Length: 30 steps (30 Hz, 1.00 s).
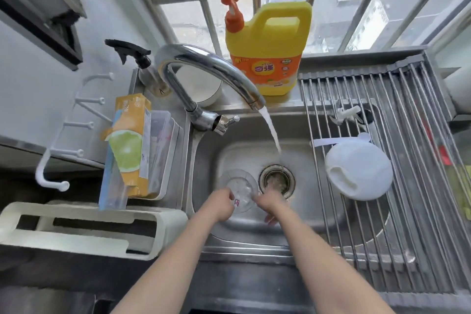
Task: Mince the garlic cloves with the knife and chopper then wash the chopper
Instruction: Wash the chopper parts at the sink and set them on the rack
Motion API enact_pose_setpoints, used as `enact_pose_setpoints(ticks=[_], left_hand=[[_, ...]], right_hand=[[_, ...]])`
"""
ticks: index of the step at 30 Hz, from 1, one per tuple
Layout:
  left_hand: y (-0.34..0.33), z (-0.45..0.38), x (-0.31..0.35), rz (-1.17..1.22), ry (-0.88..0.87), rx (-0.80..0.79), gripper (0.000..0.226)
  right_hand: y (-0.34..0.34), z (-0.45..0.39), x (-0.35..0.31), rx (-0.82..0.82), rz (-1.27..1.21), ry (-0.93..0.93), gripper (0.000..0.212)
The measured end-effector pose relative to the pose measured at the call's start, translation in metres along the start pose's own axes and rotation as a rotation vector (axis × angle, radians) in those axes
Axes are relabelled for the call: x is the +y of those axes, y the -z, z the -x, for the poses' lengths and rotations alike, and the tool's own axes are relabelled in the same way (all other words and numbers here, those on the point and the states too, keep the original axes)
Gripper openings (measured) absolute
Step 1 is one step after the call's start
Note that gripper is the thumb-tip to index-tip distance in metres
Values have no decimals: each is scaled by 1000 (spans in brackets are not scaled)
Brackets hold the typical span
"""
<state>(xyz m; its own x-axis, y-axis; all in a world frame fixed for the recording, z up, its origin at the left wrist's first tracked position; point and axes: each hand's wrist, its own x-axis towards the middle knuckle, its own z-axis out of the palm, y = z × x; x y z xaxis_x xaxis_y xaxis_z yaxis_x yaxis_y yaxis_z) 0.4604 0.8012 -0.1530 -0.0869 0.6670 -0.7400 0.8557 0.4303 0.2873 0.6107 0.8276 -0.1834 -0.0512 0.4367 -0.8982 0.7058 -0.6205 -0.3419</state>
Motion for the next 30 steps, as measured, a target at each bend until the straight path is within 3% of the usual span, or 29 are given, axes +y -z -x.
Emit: enact_pose_setpoints(ticks=[4, 8, 11, 14, 16, 19, 23, 25, 28, 30], left_hand=[[-7, -8, -9, -34, -18, 21, 32], [-3, -10, -19, 17, 27, 67, 29], [1, -6, -14, 171, 77, 103, 27], [14, 7, 23, 650, 148, 81, 38], [29, 19, 58, 1073, 149, -32, 39], [54, 31, 97, 1559, 122, -197, 61], [76, 37, 122, 1907, 54, -418, 77], [80, 39, 131, 1903, -15, -435, 56], [81, 42, 135, 1656, -60, -343, 33], [82, 40, 132, 1582, -62, -281, 31]], right_hand=[[-28, -26, 0, 32, -206, 38, 63], [-15, -28, -3, 190, -330, 170, 37], [14, -7, -2, 397, -545, 223, 45], [41, 16, 0, 515, -571, 390, 76], [55, 38, -3, 510, -647, 539, 88], [68, 77, -8, 499, -678, 638, 77], [67, 113, -4, 490, -680, 669, 65], [65, 123, 0, 424, -694, 671, 60], [71, 130, 9, 359, -723, 608, 50], [81, 137, 22, 545, -602, 601, 43]])
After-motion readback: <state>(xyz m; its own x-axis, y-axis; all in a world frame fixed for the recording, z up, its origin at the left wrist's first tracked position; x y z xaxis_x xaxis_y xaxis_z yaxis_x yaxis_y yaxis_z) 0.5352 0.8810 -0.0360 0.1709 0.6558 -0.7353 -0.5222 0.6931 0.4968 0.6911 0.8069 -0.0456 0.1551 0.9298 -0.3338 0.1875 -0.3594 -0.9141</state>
